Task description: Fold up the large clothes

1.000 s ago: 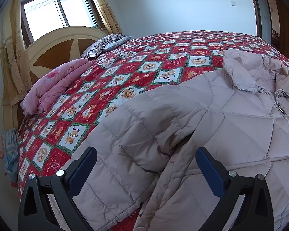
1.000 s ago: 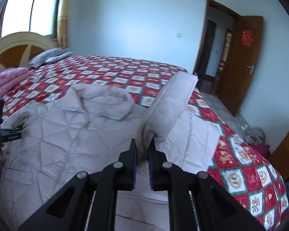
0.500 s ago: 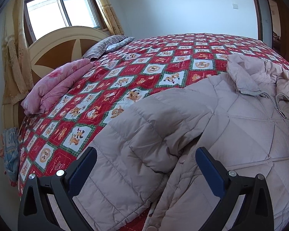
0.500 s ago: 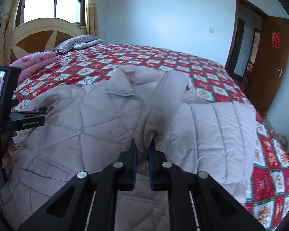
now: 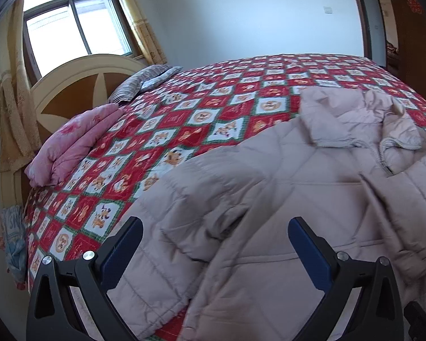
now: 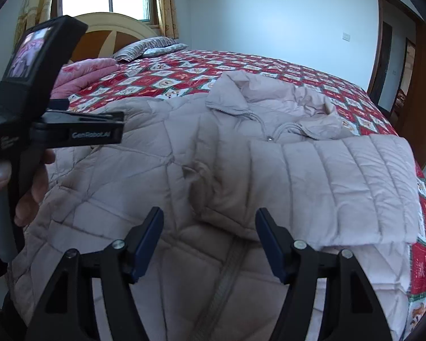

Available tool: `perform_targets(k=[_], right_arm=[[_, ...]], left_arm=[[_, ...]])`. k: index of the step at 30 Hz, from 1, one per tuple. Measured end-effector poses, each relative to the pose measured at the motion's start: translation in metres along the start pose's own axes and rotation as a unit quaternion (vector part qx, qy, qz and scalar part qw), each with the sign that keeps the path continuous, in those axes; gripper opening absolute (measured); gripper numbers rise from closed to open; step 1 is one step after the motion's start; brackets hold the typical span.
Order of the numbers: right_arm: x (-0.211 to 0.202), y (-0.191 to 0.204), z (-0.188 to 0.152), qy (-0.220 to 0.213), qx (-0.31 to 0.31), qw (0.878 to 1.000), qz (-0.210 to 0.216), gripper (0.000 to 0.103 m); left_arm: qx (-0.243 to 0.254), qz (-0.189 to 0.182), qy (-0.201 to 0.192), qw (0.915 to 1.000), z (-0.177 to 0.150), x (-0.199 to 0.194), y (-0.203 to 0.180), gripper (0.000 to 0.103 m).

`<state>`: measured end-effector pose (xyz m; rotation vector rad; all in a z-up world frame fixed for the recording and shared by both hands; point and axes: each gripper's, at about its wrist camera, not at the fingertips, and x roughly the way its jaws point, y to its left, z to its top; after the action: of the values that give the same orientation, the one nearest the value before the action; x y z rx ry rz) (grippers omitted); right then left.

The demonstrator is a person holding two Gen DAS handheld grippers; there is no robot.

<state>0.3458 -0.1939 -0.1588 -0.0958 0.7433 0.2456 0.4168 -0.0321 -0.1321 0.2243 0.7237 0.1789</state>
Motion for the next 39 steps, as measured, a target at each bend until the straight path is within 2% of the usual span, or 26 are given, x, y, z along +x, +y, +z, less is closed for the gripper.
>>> perform_targets(k=[5, 7, 12, 14, 16, 18, 20, 21, 27, 29, 31, 33, 35, 36, 37, 39], right_arm=[[-0.02, -0.027, -0.008, 0.0, 0.038, 0.999, -0.028, 0.069], [-0.025, -0.034, -0.013, -0.001, 0.036, 0.998, -0.046, 0.069], [-0.024, -0.046, -0.029, -0.001, 0.038, 0.997, -0.071, 0.069], [-0.019, -0.051, -0.036, 0.004, 0.044, 0.996, -0.074, 0.069], [-0.013, -0.056, -0.043, 0.008, 0.053, 0.996, -0.075, 0.069], [-0.007, -0.059, -0.049, 0.011, 0.063, 0.995, -0.074, 0.069], [-0.006, -0.061, -0.053, 0.011, 0.067, 0.995, -0.074, 0.069], [-0.005, -0.061, -0.053, 0.01, 0.067, 0.995, -0.075, 0.069], [-0.006, -0.064, -0.058, 0.004, 0.069, 0.995, -0.073, 0.07], [-0.006, -0.065, -0.06, 0.004, 0.071, 0.995, -0.071, 0.07], [-0.005, -0.063, -0.061, 0.007, 0.068, 0.995, -0.075, 0.071], [-0.003, -0.061, -0.061, 0.009, 0.063, 0.995, -0.08, 0.071], [-0.003, -0.061, -0.061, 0.01, 0.06, 0.995, -0.082, 0.071], [-0.003, -0.061, -0.061, 0.01, 0.06, 0.995, -0.082, 0.071], [-0.003, -0.061, -0.062, 0.009, 0.06, 0.995, -0.081, 0.071], [-0.002, -0.061, -0.063, 0.009, 0.061, 0.995, -0.081, 0.071]], left_arm=[[0.021, -0.041, -0.002, 0.9989, 0.003, -0.014, -0.037, 0.102], [0.03, -0.071, 0.005, 0.9971, 0.004, -0.017, -0.058, 0.102], [0.06, -0.096, 0.0, 0.9935, 0.004, -0.019, -0.098, 0.101], [0.069, -0.108, 0.008, 0.9917, 0.001, -0.014, -0.109, 0.085], [0.077, -0.12, 0.023, 0.9895, -0.002, -0.01, -0.114, 0.038], [0.076, -0.136, 0.042, 0.9869, -0.004, -0.005, -0.113, 0.027], [0.071, -0.143, 0.042, 0.9863, -0.005, -0.005, -0.11, 0.016], [0.074, -0.143, 0.039, 0.9861, -0.005, -0.005, -0.109, 0.0], [0.072, -0.118, 0.017, 0.9903, -0.005, -0.006, -0.085, 0.0], [0.058, -0.132, 0.017, 0.9893, -0.004, -0.007, -0.074, 0.0], [0.036, -0.132, 0.019, 0.9904, 0.0, -0.009, -0.064, 0.0], [0.014, -0.177, 0.048, 0.983, 0.006, -0.005, -0.06, 0.005], [-0.001, -0.197, 0.076, 0.9775, 0.01, 0.001, -0.063, 0.013], [-0.006, -0.197, 0.078, 0.9773, 0.01, 0.003, -0.066, 0.026], [-0.007, -0.194, 0.076, 0.9781, 0.01, 0.003, -0.07, 0.048], [-0.015, -0.203, 0.058, 0.9773, 0.009, 0.0, -0.076, 0.068]])
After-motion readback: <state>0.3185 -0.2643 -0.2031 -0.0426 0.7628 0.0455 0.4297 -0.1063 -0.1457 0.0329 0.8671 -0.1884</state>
